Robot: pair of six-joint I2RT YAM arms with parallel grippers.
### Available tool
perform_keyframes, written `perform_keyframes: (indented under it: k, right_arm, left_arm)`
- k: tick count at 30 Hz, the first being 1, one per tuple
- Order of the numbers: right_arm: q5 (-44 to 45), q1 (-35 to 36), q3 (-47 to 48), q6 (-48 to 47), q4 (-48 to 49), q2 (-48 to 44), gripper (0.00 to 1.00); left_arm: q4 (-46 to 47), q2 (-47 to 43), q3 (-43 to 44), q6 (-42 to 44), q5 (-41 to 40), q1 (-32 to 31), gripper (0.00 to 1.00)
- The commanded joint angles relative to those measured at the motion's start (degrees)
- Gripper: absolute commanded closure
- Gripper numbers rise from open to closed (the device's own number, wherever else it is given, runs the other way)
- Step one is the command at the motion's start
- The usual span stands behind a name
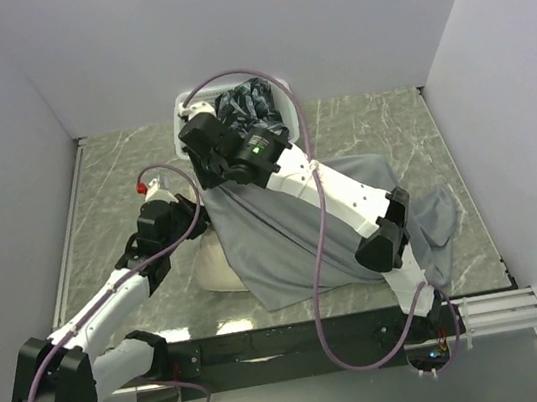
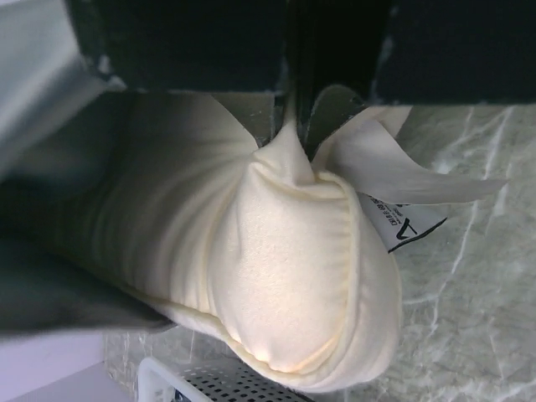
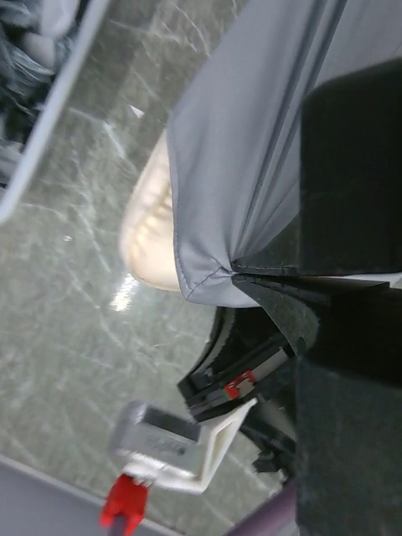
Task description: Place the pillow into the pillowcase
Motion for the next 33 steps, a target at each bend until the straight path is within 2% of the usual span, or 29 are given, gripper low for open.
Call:
perform_keyframes:
  k: [1, 3, 4, 5, 6, 7, 8, 9, 10, 12, 14, 15, 16, 19, 21, 24, 26, 30, 32, 33]
  right_arm:
    - [-3.23, -0.28, -6.24, 1.65, 6.47, -0.17, 0.90]
    - [0.10, -1.33, -7.74, 1.39, 5.50, -0.61, 0.71]
    - [1.33, -1.77, -8.53, 1.21, 5.15, -2.00, 0.48]
    - [3.00, -2.04, -9.58, 0.95, 5.41, -3.23, 0.37]
    - [4.84, -2.56, -11.42, 0.42, 5.59, -4.46, 0.29]
    - [6.08, -2.83, -12.05, 0.25, 5.94, -6.91, 0.18]
    - [7.49, -2.83, -12.66, 0.07, 5.68, -8.24, 0.14]
    - [9.50, -2.75, -13.80, -0.11, 5.50, -9.47, 0.11]
    - [10.13, -2.74, -14.77, -0.02, 5.06, -12.01, 0.07]
    - [11.27, -2.39, -20.97, 0.85, 4.89, -15.27, 0.07]
    - [11.11, -1.08, -28.71, 1.56, 8.12, -22.38, 0.07]
    - [10.67, -0.20, -37.19, 2.69, 9.53, -25.02, 0.07]
    - [10.05, 1.20, -41.89, 3.31, 13.46, -30.35, 0.07]
    - [11.54, 8.05, -55.70, 7.09, 16.22, -36.97, 0.08]
    - [11.63, 13.32, -63.42, 10.77, 17.45, -38.57, 0.09]
    - [14.00, 19.13, -68.82, 15.08, 18.60, -37.19, 0.09]
    - [15.23, 20.02, -68.74, 16.06, 17.72, -34.64, 0.07]
    - [18.66, 20.46, -62.87, 15.19, 16.40, -28.40, 0.04]
    - [19.45, 20.11, -61.37, 14.05, 17.71, -27.07, 0.02]
    - [19.28, 19.76, -59.45, 13.09, 17.37, -24.98, 0.02]
  left_arm:
    - [2.97, 1.67, 1.95, -6.62, -0.22, -2.17, 0.99]
    - [-0.19, 2.81, 3.97, -7.32, -2.87, -2.17, 0.96]
    - [-3.43, 3.16, 5.46, -7.50, -4.28, -2.17, 0.95]
    - [-5.12, 3.78, 6.08, -7.67, -5.34, -2.17, 0.93]
    - [-6.52, 4.74, 6.70, -8.37, -7.61, -2.17, 0.80]
    - [-7.76, 5.10, 7.48, -8.38, -8.33, -2.17, 0.73]
    - [-9.42, 5.45, 7.67, -8.29, -9.47, -2.17, 0.67]
    - [-9.96, 5.45, 7.67, -8.20, -10.00, -2.17, 0.43]
    - [-10.92, 5.45, 7.93, -8.46, -10.87, -2.09, 0.33]
    - [-14.78, 4.23, 8.19, -8.03, -13.33, -2.00, 0.19]
    - [-20.74, 2.56, 8.37, -8.11, -15.88, -1.91, 0.12]
    - [-22.60, 0.29, 8.11, -8.55, -18.59, -1.91, 0.07]
    - [-24.54, -1.04, 7.15, -8.90, -19.40, -1.91, 0.05]
    - [-27.37, -7.01, 2.95, -9.78, -18.10, -1.91, 0.04]
    - [-26.50, -11.04, 0.12, -10.66, -15.99, -2.35, 0.03]
    - [-24.04, -14.40, -5.77, -12.07, -10.90, -3.40, 0.01]
    - [-19.91, -14.76, -8.85, -12.94, -8.78, -4.71, 0.01]
    - [-15.86, -8.90, -9.38, -14.88, -8.42, -9.19, 0.03]
    - [-13.33, -7.21, -9.29, -15.93, -8.77, -10.43, 0.12]
    - [-12.44, -5.99, -9.47, -16.11, -8.77, -10.96, 0.24]
